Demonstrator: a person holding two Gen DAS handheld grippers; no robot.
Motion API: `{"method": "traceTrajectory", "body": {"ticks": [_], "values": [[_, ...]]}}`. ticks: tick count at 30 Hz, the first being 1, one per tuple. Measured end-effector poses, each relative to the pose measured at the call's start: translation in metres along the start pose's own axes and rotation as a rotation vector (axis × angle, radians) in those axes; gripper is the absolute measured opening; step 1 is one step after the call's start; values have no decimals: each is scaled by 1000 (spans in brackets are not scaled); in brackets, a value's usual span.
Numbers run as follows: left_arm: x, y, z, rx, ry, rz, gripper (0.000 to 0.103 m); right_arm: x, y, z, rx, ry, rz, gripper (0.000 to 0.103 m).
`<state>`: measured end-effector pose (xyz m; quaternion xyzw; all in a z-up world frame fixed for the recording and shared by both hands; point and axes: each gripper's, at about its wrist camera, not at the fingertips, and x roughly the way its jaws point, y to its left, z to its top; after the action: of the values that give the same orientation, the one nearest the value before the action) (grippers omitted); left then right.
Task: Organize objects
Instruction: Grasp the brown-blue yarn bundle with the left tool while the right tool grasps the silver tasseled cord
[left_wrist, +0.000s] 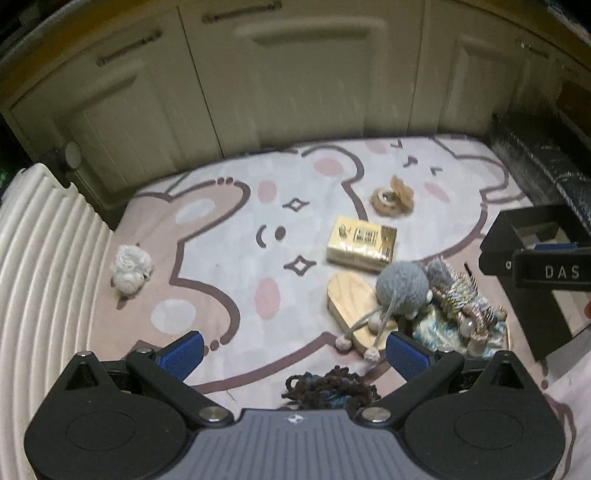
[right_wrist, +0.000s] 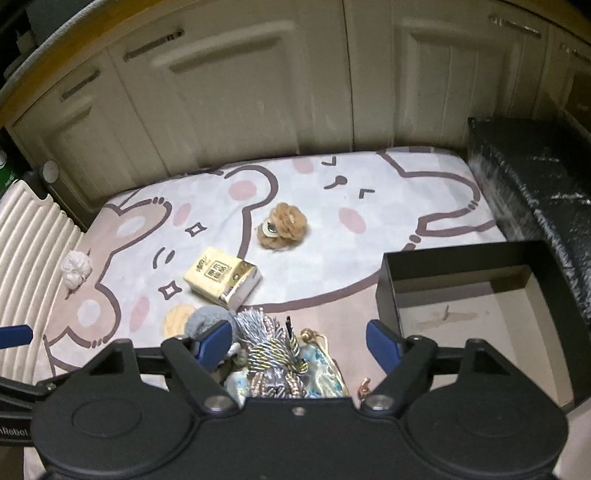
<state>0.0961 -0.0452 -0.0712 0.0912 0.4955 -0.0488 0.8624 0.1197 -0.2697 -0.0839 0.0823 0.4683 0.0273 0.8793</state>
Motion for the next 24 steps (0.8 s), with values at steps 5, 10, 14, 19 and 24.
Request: {"method": "traceTrajectory", "body": {"ticks": [5,10,14,19,24], "values": [[14,-3,-7,-3,48,-56,103,15,0,-7,-1,44,49,71],[29,-7,-14,6,104,-90,103,28,5,-13,-24,87,74,69],[44,-10,-20,17,155,-103,103,35,9,-16,-44,118,79,67],[60,-11,-29,60,218,-83,103,43,11,-19,-56,148,54,66],[73,-6,-36,46,275,-73,103,49,10,-20,-60,175,43,65]]}}
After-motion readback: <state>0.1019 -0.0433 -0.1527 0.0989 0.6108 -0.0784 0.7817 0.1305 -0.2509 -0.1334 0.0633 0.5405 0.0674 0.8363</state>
